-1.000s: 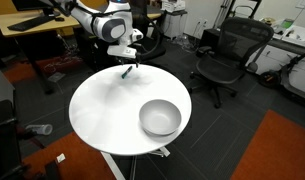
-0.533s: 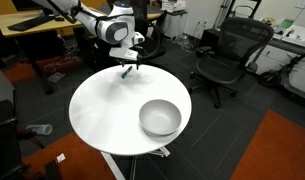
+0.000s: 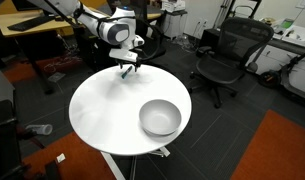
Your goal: Place the marker inside the grey bowl
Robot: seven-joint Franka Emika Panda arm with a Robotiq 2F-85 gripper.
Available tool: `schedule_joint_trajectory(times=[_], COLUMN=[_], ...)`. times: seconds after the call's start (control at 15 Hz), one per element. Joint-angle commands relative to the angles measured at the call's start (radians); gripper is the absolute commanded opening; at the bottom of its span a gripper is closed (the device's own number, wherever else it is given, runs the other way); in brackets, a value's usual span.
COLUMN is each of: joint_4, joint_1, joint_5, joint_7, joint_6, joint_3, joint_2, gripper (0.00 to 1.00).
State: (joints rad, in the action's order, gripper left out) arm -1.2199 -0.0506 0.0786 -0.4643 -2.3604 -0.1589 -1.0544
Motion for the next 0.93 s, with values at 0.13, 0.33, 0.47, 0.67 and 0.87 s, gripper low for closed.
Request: schedule_joint_trajectory(times=[0.13, 0.33, 0.47, 0.67, 0.87], joint_4=[0.093, 0.116, 0.126, 0.140, 0.142], joint_1=[-0.004, -0.005, -0.006, -0.005, -0.009], joint_5=[-0.001, -0.002, -0.003, -0.005, -0.001], joint_7=[-0.011, -0.012, -0.012, -0.013, -0.003], joint_6=[0.069, 0.076, 0.076, 0.076, 0.073], joint_3=[-0.011, -0.012, -0.012, -0.014, -0.007], joint_2=[-0.055, -0.070, -0.077, -0.084, -0.078], gripper=[0.72, 0.50, 0.34, 0.12, 0.02])
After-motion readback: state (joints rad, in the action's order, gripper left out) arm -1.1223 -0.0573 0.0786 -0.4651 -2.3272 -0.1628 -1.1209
